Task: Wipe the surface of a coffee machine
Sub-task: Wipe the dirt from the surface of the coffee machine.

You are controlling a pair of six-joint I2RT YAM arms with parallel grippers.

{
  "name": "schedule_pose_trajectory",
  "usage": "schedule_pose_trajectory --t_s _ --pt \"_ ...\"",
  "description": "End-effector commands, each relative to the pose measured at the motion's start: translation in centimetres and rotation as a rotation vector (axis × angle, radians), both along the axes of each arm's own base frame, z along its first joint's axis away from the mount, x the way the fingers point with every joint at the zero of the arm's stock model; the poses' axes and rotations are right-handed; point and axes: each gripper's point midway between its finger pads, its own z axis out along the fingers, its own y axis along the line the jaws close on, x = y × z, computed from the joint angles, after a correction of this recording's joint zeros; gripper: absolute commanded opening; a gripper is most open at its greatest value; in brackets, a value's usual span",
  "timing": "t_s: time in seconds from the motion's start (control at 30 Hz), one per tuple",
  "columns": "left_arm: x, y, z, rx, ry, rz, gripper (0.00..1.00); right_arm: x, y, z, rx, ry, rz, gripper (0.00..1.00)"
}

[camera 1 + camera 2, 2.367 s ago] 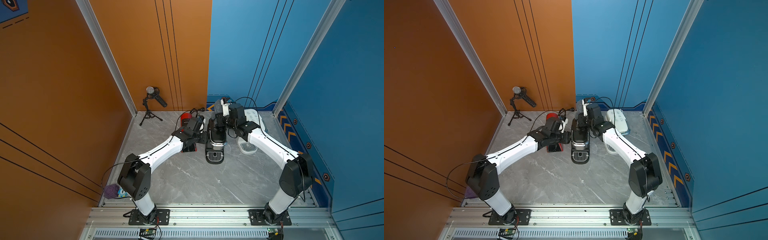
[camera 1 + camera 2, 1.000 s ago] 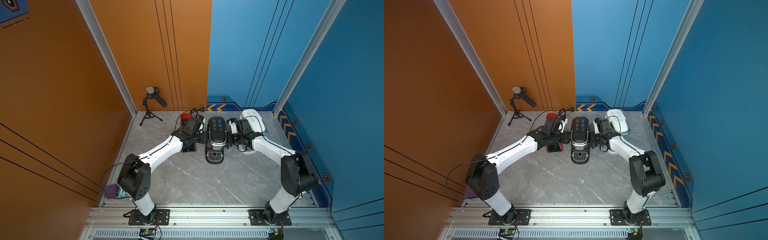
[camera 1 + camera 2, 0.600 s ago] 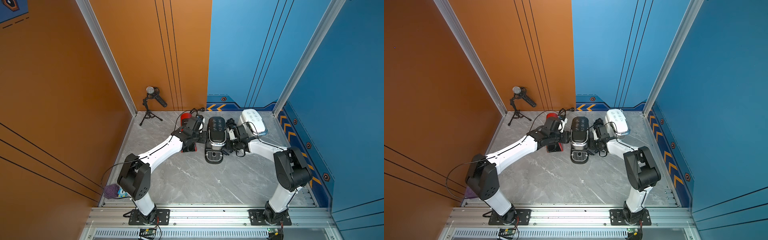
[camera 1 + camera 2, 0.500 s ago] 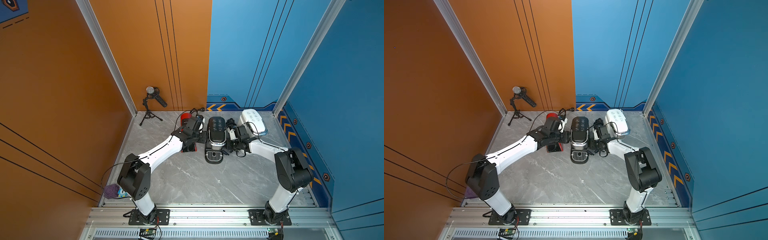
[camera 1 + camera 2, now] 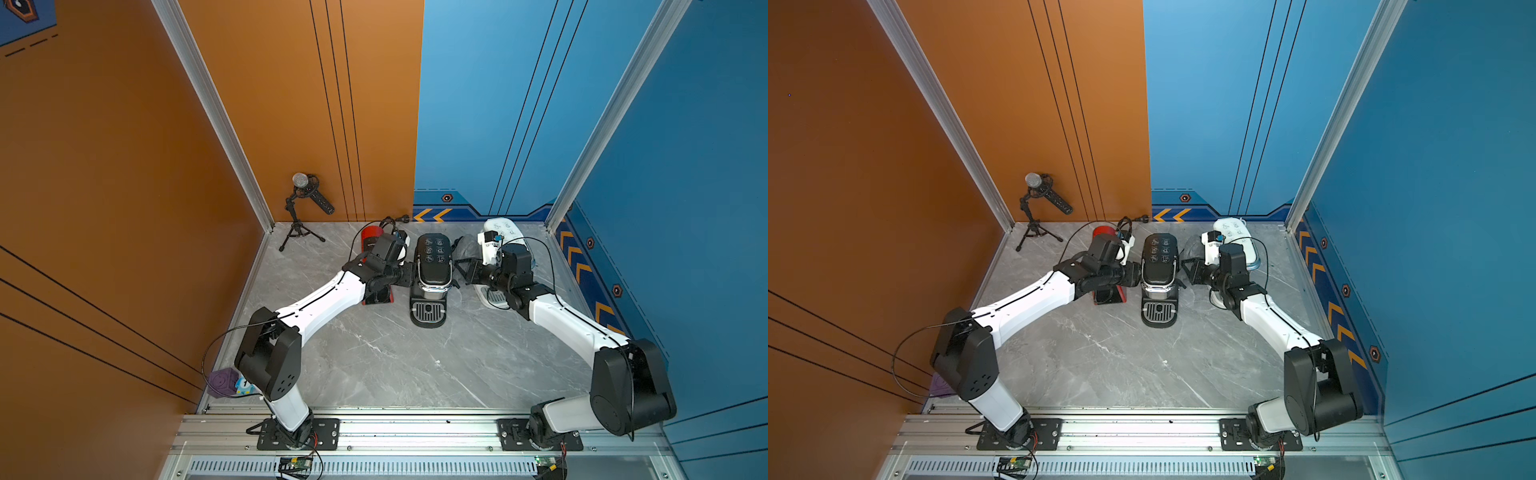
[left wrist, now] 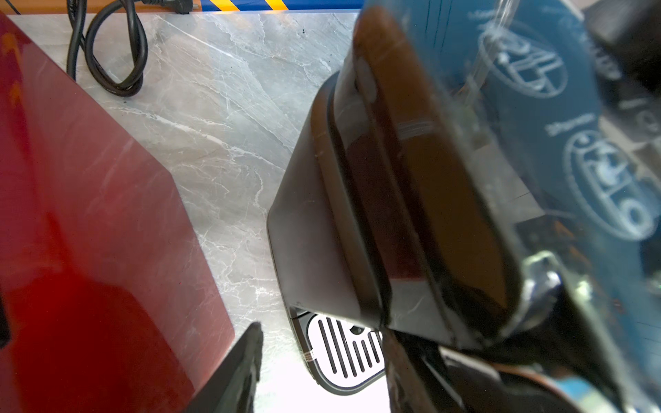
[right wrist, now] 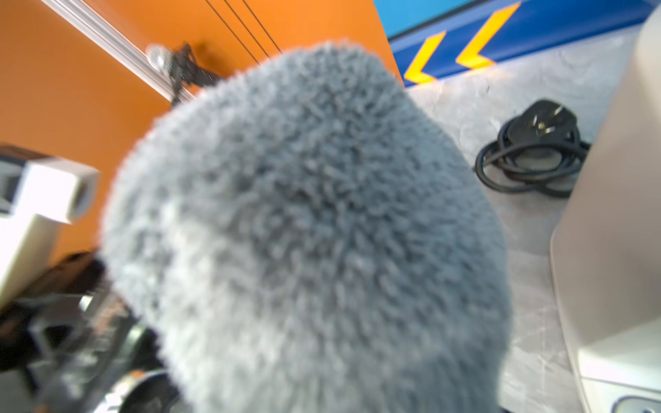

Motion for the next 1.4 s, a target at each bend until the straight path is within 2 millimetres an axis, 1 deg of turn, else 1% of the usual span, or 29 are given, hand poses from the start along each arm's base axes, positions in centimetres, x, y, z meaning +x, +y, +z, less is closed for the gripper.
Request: schedule_pose_trajectory --t_s 0.0,0.07,0.17,0.3,0.43,0.53,0.67,0.8,1.0,1.23,1.3,1.37 --pt "0.6 -0.4 2.4 -0.044 -0.070 0.009 0.55 0.9 -0.3 0.7 0.102 -0.009 -0.045 0.24" --pt "0.6 -0.4 2.4 -0.047 -0.069 0.009 0.55 1.8 -0.6 -0.2 0.146 0.018 -0.084 0.23" --pt "0.5 -0.5 2.4 -0.047 -0.069 0.009 0.55 3.2 -1.3 -2.9 0.159 0.091 -0.168 0.23" --pt "0.4 -0.4 2.5 -0.046 -0.072 0.012 0.55 4.3 -0.7 -6.1 0.140 0.151 -0.206 0.22" --pt "0.4 -0.4 2.6 -0.047 -0.074 0.012 0.55 4.6 0.2 -8.7 0.103 0.192 -0.231 0.22" --pt "0.4 -0.4 2.7 -0.048 -0.075 0.012 0.55 4.5 0.6 -10.2 0.054 0.216 -0.251 0.23" --pt "0.4 -0.3 2.7 -0.047 -0.078 0.011 0.55 4.6 1.3 -10.9 0.062 0.236 -0.244 0.23" --pt "0.4 -0.1 2.8 -0.045 -0.080 0.014 0.55 4.5 1.9 -9.0 0.109 0.211 -0.219 0.23" --pt "0.6 0.4 3.0 -0.043 -0.087 0.023 0.54 4.2 1.4 -4.1 0.227 0.148 -0.213 0.23" --pt "0.8 1.0 3.1 -0.041 -0.092 0.034 0.54 3.2 0.6 1.9 0.257 0.042 -0.218 0.23" --pt "0.8 1.0 3.3 -0.044 -0.094 0.033 0.54 2.9 0.1 3.1 0.241 0.017 -0.230 0.23" --pt "0.8 1.0 3.2 -0.044 -0.092 0.034 0.55 2.9 -0.2 3.5 0.217 0.005 -0.244 0.23"
